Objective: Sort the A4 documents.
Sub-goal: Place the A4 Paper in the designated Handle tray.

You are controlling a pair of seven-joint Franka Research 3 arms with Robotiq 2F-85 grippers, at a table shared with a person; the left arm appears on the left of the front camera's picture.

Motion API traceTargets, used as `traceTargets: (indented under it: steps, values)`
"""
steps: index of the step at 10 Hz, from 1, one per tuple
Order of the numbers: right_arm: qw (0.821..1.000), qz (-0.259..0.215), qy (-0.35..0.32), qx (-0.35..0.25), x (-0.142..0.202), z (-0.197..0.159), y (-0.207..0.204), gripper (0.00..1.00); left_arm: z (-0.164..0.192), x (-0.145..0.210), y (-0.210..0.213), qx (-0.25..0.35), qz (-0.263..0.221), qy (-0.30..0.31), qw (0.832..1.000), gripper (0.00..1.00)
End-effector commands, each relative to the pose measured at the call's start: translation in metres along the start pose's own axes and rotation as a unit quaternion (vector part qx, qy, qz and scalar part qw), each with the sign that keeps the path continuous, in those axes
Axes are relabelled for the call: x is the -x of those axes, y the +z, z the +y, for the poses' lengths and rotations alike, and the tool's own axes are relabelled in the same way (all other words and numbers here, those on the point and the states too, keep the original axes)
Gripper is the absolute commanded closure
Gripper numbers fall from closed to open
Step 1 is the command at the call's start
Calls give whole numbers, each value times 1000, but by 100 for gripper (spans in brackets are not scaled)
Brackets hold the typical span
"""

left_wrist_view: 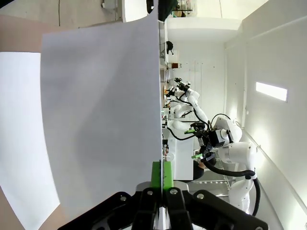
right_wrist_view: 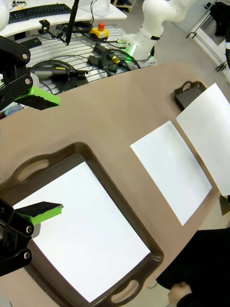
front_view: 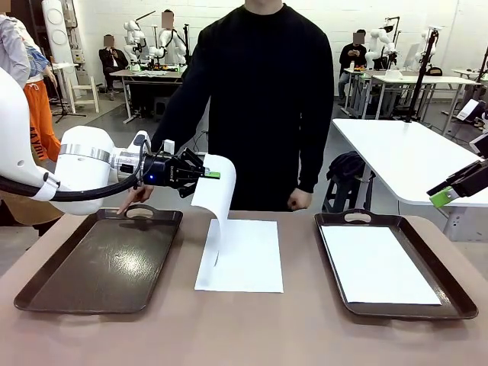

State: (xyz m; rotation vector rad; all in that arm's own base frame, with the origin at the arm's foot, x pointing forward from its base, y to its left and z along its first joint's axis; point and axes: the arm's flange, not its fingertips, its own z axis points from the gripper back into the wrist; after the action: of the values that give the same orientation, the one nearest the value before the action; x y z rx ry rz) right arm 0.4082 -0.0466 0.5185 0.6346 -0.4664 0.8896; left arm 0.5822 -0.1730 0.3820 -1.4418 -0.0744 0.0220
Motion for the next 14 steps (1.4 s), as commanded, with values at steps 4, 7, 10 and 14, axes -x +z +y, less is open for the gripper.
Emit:
traceTargets:
  steps: [4,7,10,14]
  values:
    - [1000,2,2,-1,1,1,0,0,-7,-1,-3,-23,31,-18,999,99]
    - [1000,2,2,-1,1,1,0,0,-21,9,22,-76,51,-52,994,99]
    - [1000,2,2,-1,1,1,0,0,10,31,73,-139,37,-11,990,99]
    - [1000,2,2,-1,1,1,0,0,32,41,132,-193,12,8,981,99]
